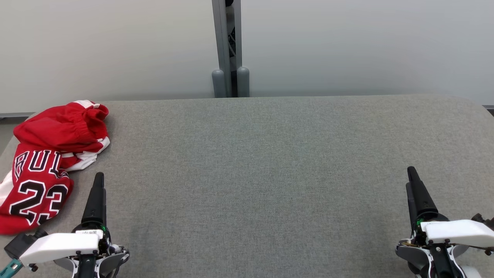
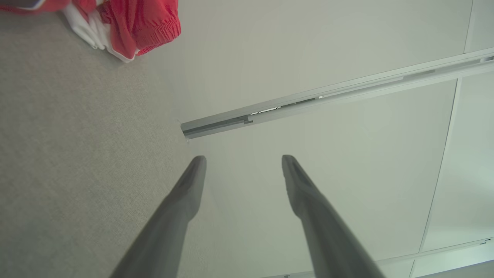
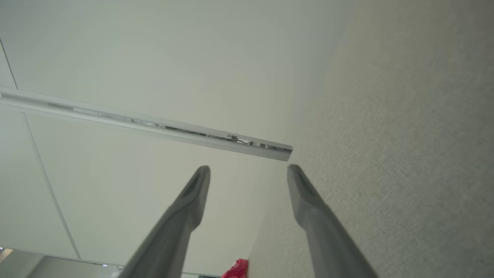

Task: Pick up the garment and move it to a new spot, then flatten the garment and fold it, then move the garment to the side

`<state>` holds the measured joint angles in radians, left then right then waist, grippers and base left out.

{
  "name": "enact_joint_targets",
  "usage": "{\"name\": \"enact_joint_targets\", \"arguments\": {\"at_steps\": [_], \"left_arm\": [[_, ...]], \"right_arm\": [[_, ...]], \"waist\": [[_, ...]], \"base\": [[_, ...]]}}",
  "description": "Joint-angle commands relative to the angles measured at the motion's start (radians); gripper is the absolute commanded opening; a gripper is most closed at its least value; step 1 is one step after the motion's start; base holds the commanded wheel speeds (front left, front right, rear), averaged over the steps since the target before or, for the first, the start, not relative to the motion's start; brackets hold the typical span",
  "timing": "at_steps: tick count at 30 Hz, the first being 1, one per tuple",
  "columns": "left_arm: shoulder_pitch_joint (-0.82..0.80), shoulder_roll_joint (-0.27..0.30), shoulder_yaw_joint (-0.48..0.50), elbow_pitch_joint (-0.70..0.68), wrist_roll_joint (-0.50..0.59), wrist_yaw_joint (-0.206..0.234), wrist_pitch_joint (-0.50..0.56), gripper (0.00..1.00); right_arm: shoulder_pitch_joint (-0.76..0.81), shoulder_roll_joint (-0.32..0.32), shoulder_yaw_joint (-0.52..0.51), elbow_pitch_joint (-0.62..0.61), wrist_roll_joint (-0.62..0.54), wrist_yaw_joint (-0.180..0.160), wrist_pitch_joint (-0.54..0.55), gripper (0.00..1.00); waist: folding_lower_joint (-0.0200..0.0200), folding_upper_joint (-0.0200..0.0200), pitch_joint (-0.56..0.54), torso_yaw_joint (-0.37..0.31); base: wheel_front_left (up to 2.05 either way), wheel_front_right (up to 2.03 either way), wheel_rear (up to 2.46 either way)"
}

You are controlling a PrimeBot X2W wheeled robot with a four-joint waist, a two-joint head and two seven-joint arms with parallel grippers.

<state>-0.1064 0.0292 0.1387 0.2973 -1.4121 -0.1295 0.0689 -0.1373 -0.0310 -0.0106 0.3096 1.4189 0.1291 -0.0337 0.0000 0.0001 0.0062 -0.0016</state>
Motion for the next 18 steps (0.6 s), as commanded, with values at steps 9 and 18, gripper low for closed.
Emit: {"name": "enact_joint_targets", "arguments": {"at_steps": [9, 18], "left_arm": [[0.001, 0.014, -0.016, -0.074, 0.189, 0.013, -0.049, 1.00], [0.018, 0.016, -0.039, -0.120, 0.386, 0.036, -0.089, 1.00]], "right_arm": [[-0.006, -0.011, 0.030, -0.083, -0.215, 0.002, -0.038, 1.00], [0.003, -0.013, 0.050, -0.133, -0.408, 0.002, -0.065, 1.00]], "waist": [[0.0000, -0.0001, 0.001, 0.000], [0.0000, -0.0001, 0.002, 0.000]], "base": [[0.00, 0.00, 0.00], [0.00, 0.00, 0.00]]}}
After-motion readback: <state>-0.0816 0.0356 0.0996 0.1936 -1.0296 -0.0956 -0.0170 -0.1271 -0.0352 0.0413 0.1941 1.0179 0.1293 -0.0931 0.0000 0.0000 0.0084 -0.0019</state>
